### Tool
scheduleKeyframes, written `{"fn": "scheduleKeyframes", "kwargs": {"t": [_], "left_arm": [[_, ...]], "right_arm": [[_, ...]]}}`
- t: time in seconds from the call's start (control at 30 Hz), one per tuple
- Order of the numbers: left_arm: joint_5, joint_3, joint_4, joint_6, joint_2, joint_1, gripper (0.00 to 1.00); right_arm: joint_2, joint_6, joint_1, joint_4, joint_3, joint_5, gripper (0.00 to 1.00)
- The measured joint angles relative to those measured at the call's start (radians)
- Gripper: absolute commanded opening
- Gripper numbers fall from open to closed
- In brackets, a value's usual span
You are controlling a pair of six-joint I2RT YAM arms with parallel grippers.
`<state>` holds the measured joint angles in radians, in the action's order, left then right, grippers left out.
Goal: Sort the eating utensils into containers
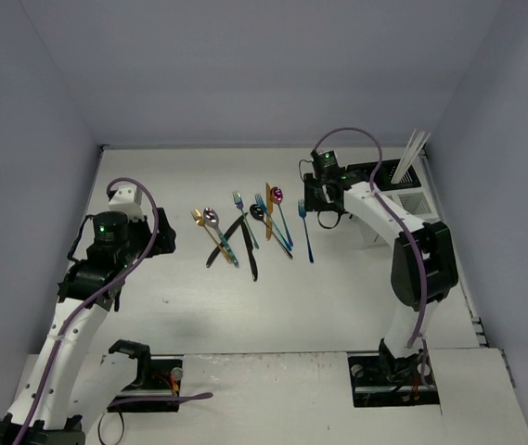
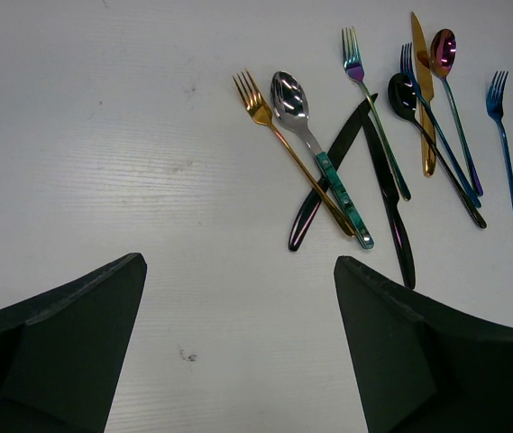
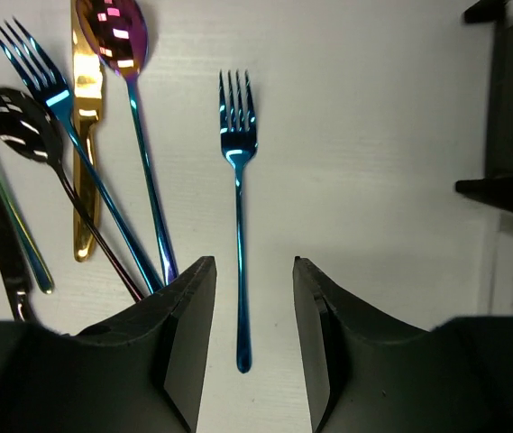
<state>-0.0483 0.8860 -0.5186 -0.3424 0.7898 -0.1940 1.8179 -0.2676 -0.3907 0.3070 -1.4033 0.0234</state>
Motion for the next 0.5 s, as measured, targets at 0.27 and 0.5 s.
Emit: {"fn": "scheduleKeyframes", "kwargs": {"t": [0.27, 0.5], "left_arm": [[0.0, 0.0, 0.0, -0.001, 0.0, 0.0, 0.83], [0.0, 0.0, 0.0, -0.001, 0.0, 0.0, 0.83]], "right_arm": [[0.15, -0.021, -0.015, 0.021, -0.031, -0.01, 0.33], [0.228, -0.024, -0.015, 0.026, -0.073, -0.013, 0.31]]}}
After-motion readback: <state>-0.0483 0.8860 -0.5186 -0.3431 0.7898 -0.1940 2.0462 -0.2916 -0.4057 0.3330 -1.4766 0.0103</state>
